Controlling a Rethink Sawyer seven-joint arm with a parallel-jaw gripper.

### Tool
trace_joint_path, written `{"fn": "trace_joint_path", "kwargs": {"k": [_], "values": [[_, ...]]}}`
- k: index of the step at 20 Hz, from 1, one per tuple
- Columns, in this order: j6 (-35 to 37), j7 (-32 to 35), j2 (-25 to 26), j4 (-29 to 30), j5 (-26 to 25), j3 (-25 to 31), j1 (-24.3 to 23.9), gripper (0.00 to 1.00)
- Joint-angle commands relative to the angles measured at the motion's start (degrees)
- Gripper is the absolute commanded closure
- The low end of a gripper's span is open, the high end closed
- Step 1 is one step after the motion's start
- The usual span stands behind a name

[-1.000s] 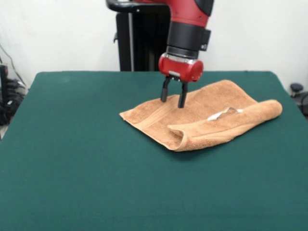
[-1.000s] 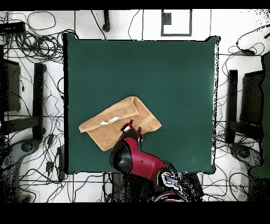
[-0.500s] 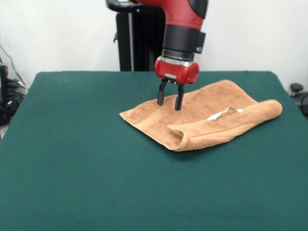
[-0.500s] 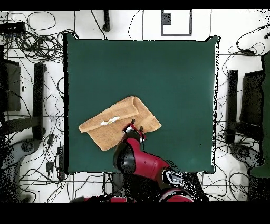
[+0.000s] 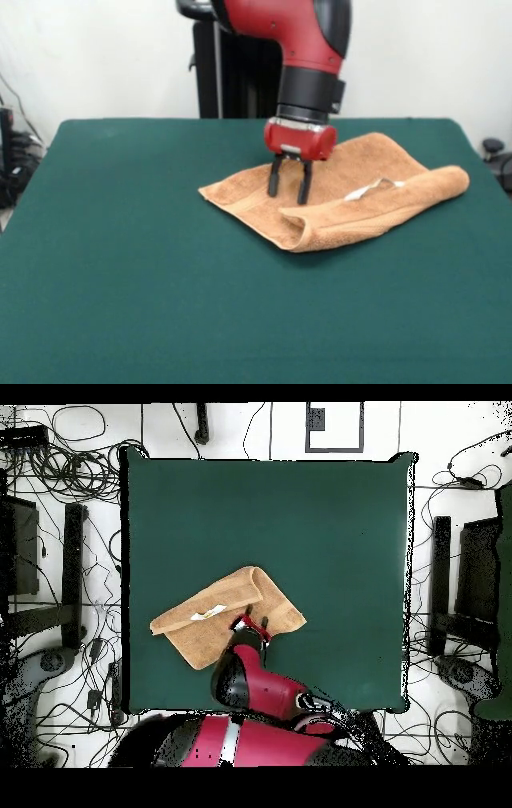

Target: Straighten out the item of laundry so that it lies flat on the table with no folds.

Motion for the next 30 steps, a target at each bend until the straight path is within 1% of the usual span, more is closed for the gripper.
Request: {"fn": "trace_joint_path", "kwargs": {"k": [1,3,6,11,14,22,28,30], "values": [[-11.9,13.1,1.6,-6.6,9.4,4.8,8.4,0.0],[-13.2,12.3,1.5,-6.5,10.8,4.4,9.6,0.0],[-14.7,12.1,2.4,-7.3,10.8,4.5,10.0,0.0],[-14.4,12.8,5.4,-10.1,6.3,5.6,7.1,0.0],[-12.8,12.7,5.9,-10.9,3.9,6.4,5.1,0.0],[-9.8,12.0,5.5,-10.5,3.0,7.5,3.3,0.0],[-6.5,11.3,1.3,-5.8,5.0,6.5,3.8,0.0],[-6.6,11.3,1.6,-5.8,4.9,6.6,3.9,0.0]]}}
